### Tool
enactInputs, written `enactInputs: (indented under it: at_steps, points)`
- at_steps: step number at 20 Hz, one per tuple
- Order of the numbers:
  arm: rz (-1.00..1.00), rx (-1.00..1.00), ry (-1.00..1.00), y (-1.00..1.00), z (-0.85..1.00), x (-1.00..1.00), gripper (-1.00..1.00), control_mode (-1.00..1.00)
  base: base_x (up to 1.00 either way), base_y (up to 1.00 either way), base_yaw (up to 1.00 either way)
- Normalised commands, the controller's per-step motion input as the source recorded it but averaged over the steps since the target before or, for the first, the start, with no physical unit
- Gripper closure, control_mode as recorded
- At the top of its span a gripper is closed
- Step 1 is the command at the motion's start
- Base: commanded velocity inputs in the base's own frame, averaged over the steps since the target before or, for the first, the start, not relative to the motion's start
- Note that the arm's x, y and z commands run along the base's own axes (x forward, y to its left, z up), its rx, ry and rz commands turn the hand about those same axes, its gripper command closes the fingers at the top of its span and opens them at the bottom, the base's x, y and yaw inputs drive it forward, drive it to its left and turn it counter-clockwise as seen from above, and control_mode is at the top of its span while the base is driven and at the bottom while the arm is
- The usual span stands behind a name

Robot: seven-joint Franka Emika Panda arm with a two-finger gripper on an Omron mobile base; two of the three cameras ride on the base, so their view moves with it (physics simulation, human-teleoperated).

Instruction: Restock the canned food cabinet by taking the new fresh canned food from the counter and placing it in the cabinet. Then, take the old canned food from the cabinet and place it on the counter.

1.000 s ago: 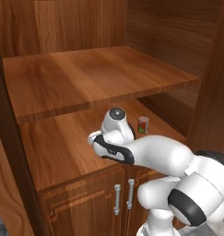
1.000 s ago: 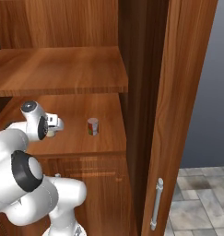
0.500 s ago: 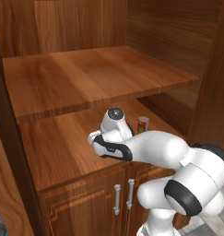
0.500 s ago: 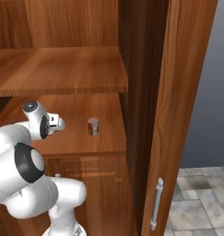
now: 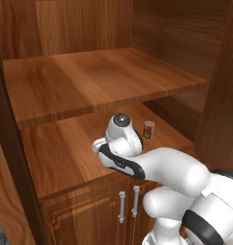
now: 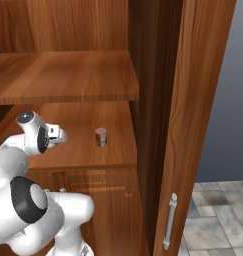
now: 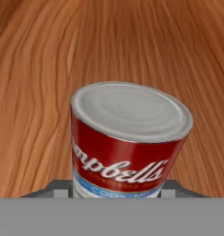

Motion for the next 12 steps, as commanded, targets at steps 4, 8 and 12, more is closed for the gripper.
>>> enactInputs:
  at_steps: [4, 8, 12]
  points:
    - [0.00, 0.00, -0.17, -0.19, 0.60, -1.00, 1.00, -1.00, 0.00, 0.00, 0.00]
    - [-0.01, 0.00, -0.09, -0.29, 0.91, -1.00, 1.00, -1.00, 0.00, 0.00, 0.00]
    - [-0.02, 0.00, -0.02, -0.34, 1.00, -1.00, 1.00, -1.00, 0.00, 0.00, 0.00]
